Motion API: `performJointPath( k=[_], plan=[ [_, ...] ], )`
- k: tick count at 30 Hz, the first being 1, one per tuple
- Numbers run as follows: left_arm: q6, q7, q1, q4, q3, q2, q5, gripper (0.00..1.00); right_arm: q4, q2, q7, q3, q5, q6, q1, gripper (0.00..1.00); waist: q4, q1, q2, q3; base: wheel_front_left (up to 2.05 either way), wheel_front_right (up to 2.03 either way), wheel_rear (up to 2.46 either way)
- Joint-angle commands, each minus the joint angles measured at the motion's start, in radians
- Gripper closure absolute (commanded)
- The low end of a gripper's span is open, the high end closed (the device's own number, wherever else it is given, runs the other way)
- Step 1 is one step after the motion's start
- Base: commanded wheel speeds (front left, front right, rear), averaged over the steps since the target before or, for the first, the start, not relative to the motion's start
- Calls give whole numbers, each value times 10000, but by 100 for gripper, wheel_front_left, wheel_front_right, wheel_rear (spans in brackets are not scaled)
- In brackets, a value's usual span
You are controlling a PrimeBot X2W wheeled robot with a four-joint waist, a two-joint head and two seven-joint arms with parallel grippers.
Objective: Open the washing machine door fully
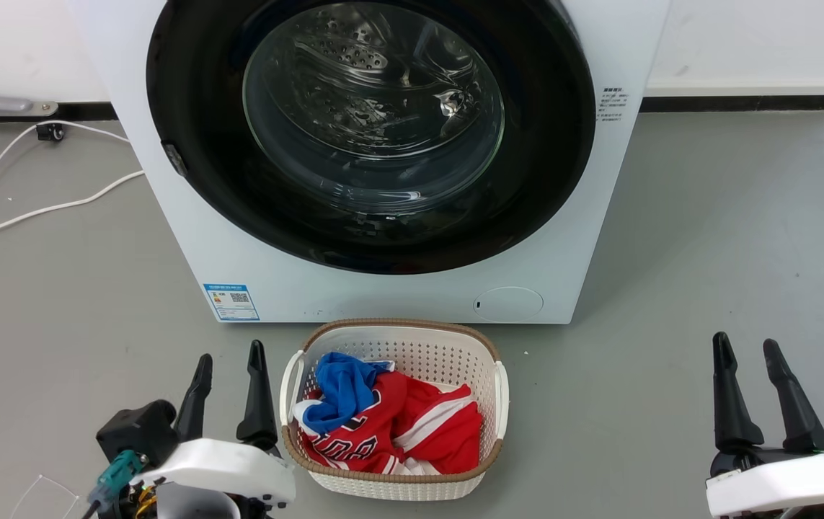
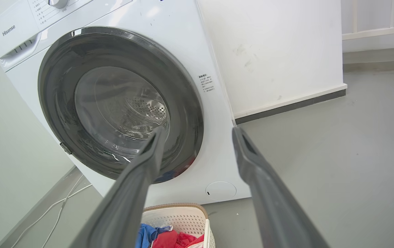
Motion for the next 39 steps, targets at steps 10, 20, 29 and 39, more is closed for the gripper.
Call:
performJointPath(
  k=[10,20,29,39],
  plan=[
    [106,-322,167,-296,-287,133,1064,0,-395,4,-324,0,-754,23,221,0,25,0,0,-29,0,0,0],
    [78,-555,323,-303,-401,44,1972,0,-592,10,-552,14,-1357,23,439,0,9,0,0,-48,0,0,0],
    [-24,-753,449,-276,-357,-116,2688,0,-722,15,-735,32,-1820,24,584,0,28,0,0,-54,0,0,0],
    [-208,-946,615,-224,-200,-273,3429,0,-878,20,-936,30,-2290,25,762,0,19,0,0,-53,0,0,0]
  ],
)
